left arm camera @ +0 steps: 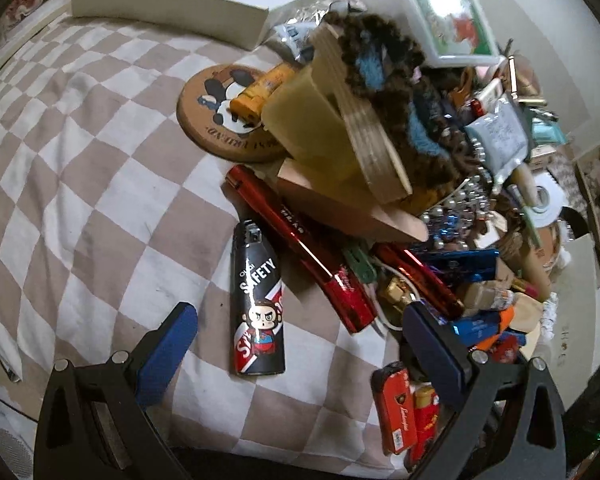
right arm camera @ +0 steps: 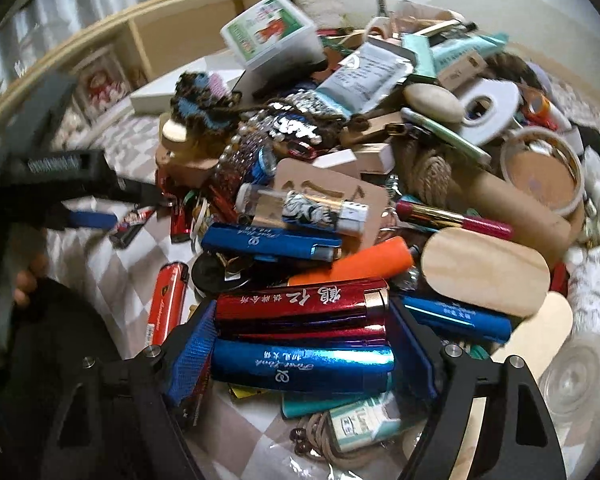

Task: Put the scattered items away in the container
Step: 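Move both open tools back over the pile of items, then grasp the black SAFETY spray can with the left tool and lift it, then grasp the red lighter with the right tool while the left tool holds the black can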

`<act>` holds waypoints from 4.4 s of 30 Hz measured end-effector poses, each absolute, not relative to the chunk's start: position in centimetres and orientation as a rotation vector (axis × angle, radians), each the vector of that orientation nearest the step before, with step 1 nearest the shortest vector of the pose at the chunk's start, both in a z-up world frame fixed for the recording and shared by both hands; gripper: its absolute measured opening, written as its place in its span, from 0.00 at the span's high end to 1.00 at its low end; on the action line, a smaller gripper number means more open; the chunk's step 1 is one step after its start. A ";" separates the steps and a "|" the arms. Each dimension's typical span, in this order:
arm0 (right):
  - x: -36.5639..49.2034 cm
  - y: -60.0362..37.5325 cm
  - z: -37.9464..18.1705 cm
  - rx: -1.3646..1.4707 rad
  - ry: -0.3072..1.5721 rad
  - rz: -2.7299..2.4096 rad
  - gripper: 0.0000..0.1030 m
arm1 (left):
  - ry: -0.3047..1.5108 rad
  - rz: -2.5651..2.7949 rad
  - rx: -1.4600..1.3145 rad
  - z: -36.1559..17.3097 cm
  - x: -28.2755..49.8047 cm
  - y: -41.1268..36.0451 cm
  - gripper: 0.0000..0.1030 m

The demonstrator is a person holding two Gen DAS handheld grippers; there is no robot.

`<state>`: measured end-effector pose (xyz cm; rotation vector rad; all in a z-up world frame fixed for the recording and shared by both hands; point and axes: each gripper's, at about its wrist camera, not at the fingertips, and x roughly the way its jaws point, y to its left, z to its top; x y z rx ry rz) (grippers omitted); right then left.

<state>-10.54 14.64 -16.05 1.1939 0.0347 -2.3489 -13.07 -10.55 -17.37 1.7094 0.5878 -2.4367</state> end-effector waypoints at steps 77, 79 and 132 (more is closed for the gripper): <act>-9.6 19.9 -13.9 1.150 -0.380 -2.335 0.19 | 0.720 -2.804 1.321 -12.6 -9.3 -9.9 0.88; -9.6 20.1 -13.6 1.133 -0.394 -2.338 0.19 | 0.728 -2.829 1.302 -12.4 -9.1 -9.9 0.88; -11.7 19.6 -15.8 1.296 -0.177 -2.479 0.27 | 0.771 -3.075 1.383 -13.5 -10.7 -3.5 0.88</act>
